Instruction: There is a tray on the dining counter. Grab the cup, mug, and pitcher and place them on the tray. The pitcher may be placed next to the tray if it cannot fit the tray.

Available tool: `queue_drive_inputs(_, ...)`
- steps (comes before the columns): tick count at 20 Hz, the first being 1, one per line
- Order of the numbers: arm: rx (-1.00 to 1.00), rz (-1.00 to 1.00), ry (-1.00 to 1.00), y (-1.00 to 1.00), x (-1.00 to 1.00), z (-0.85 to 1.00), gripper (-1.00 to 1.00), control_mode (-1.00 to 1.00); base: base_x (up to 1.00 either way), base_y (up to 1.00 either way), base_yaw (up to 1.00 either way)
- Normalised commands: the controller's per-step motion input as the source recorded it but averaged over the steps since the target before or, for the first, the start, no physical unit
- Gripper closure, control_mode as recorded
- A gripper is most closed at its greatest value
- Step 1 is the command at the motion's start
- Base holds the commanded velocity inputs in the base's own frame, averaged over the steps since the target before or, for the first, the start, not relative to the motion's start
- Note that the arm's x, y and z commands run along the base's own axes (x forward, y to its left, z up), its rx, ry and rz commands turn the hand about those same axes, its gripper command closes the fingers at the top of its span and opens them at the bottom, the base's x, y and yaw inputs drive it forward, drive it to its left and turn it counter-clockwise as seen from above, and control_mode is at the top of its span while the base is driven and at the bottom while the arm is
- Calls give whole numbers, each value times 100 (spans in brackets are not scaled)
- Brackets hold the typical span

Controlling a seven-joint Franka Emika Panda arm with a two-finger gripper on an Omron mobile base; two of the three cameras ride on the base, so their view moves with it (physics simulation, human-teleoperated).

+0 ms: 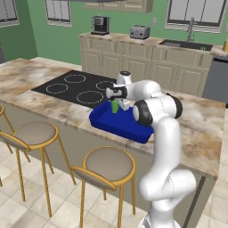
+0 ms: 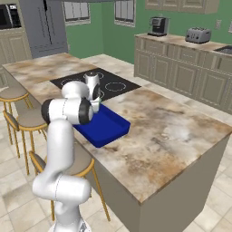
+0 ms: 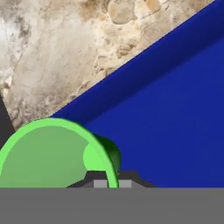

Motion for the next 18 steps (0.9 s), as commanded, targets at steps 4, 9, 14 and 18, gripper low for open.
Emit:
queue_drive_inputs(4, 0, 0, 3, 3, 39, -12, 100, -100, 0, 0, 0)
queue_drive_inputs(9, 0, 0, 3, 0, 29, -13, 100, -100, 0, 0, 0)
queue_drive_inputs(14, 0, 0, 5, 10, 5, -16, 100, -100, 0, 0, 0)
queue_drive_inputs(18, 0, 0, 6, 25, 0, -15, 100, -100, 0, 0, 0)
